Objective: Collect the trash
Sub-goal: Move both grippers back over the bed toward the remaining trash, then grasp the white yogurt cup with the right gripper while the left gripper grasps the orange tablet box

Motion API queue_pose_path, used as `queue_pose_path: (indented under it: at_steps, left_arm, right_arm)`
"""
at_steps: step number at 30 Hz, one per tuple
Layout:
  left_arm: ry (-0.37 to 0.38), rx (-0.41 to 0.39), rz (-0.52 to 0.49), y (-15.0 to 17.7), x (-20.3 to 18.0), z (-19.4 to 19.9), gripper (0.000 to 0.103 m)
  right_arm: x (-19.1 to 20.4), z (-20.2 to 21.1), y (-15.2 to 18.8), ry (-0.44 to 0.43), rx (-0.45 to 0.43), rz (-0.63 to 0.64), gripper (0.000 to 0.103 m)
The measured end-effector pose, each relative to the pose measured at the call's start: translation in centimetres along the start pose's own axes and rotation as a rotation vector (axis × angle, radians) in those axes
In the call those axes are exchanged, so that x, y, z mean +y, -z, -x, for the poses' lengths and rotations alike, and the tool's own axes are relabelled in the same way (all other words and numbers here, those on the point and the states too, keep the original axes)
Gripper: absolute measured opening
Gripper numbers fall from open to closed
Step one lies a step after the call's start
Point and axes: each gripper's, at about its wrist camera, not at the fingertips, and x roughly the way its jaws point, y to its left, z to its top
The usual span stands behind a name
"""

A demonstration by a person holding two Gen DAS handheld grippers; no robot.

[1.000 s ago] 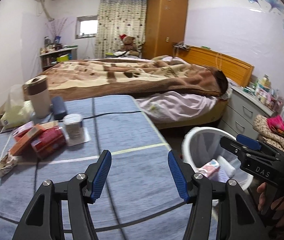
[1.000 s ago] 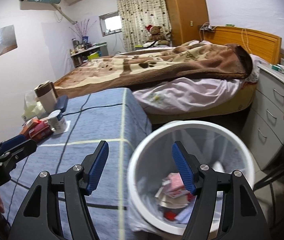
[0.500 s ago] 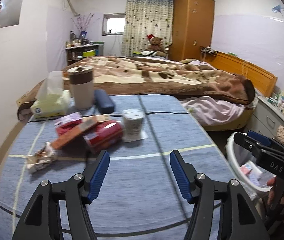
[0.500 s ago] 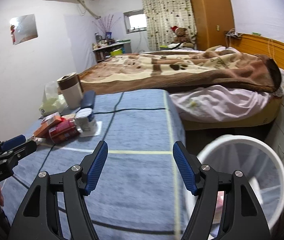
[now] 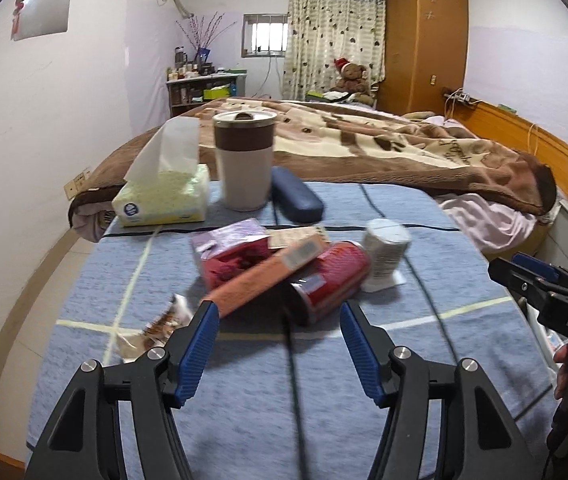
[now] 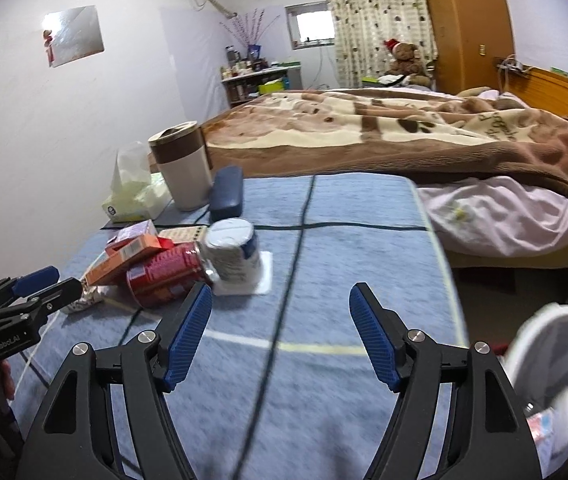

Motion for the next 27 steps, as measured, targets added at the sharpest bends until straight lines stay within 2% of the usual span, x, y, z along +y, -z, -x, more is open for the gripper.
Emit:
queue_pose_path:
  at_steps: [7,12,17,19,23,27]
  left_arm:
    - [-0.018,0.041,-0.063,-0.9,1.4,-3.0,0.063]
    - [0.006,0.085,-0.100,-1.0,1.8,-5.3,0.063]
    - [0.040,0.103,-0.101,-1.6,2.8,-6.9,0.063]
    - [0.027,0.106,-0.124,-1.8,2.7,-7.4,0.063]
    - [0.075,0.098,-0.148,-2.2,2.4,-7.9,0.063]
    - [0.083,0.121,-0.151,-2.5,2.4,-8.9,0.062]
  right_arm:
    - [1.9,-3.1,-1.0,-0.014,0.039,0.048,0.073]
    - [2.1,-5.1,-1.7,-0.028,0.059,0.035,0.073]
    - [2.4,-6.9,-2.4,-0.034,0.080,0.039,0.073]
    - [2.7,-7.5,-2.5,-0.034,0.088,0.046,0.073]
    - [3.0,-8.4,-2.7,-0.037,0.105,0.051,0.073]
    - [2.5,-8.9,-2.7,-0.033,0.120,0.038,0.073]
